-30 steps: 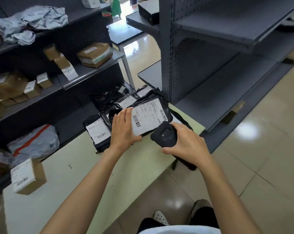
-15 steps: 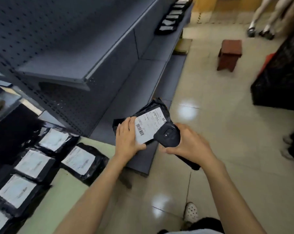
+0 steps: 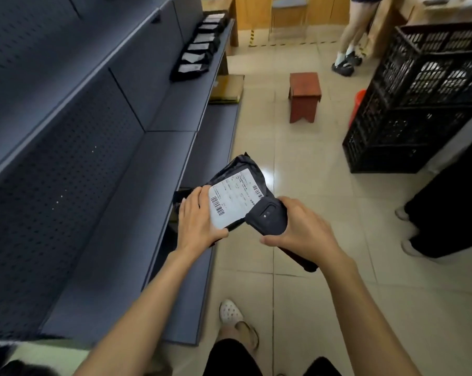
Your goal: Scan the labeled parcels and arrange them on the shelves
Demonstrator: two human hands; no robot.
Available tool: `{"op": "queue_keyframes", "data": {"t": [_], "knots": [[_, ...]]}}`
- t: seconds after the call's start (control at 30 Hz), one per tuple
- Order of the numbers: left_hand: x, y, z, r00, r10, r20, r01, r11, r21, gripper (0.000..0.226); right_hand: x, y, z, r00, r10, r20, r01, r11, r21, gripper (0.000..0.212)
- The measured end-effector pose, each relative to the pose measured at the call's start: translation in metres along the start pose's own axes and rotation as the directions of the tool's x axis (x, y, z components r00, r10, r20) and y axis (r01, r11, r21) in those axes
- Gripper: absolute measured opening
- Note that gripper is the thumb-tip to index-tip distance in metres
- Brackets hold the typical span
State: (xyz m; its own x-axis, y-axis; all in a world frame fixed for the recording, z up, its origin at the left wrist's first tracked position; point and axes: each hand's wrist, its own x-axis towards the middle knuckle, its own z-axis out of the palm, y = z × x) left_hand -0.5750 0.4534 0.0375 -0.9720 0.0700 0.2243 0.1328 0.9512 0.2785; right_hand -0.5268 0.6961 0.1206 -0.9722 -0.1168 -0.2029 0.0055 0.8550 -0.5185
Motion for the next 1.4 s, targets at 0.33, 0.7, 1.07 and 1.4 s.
{"op": "queue_keyframes", "data": {"t": [0.33, 0.7, 1.07, 1.4], "knots": [[0.264, -0.038, 0.035, 0.993, 0.108, 0.048, -0.107, 0.994, -0.026, 0.113, 0.232, -0.023, -0.053, 0.997, 0.045, -0.064, -0.045, 0.999, -0.005, 0.083], [0.485, -0.017, 0.115, 0.948, 0.260, 0.182, -0.239, 0.962, -0.129, 0.115, 0.438, 0.017, -0.104, 0.978, 0.186, -0.090, -0.181, 0.981, 0.063, 0.085], [0.742, -0.030, 0.178, 0.990, -0.002, 0.139, 0.008, 0.999, -0.040, 0.118, 0.736, 0.051, -0.204, 1.000, -0.010, 0.003, 0.010, 1.000, -0.023, 0.088], [0.838, -0.119, 0.214, 0.909, -0.414, 0.045, 0.416, 0.908, -0.051, 0.110, 0.955, 0.004, -0.203, 0.934, -0.238, 0.267, 0.273, 0.956, -0.104, 0.085]]}}
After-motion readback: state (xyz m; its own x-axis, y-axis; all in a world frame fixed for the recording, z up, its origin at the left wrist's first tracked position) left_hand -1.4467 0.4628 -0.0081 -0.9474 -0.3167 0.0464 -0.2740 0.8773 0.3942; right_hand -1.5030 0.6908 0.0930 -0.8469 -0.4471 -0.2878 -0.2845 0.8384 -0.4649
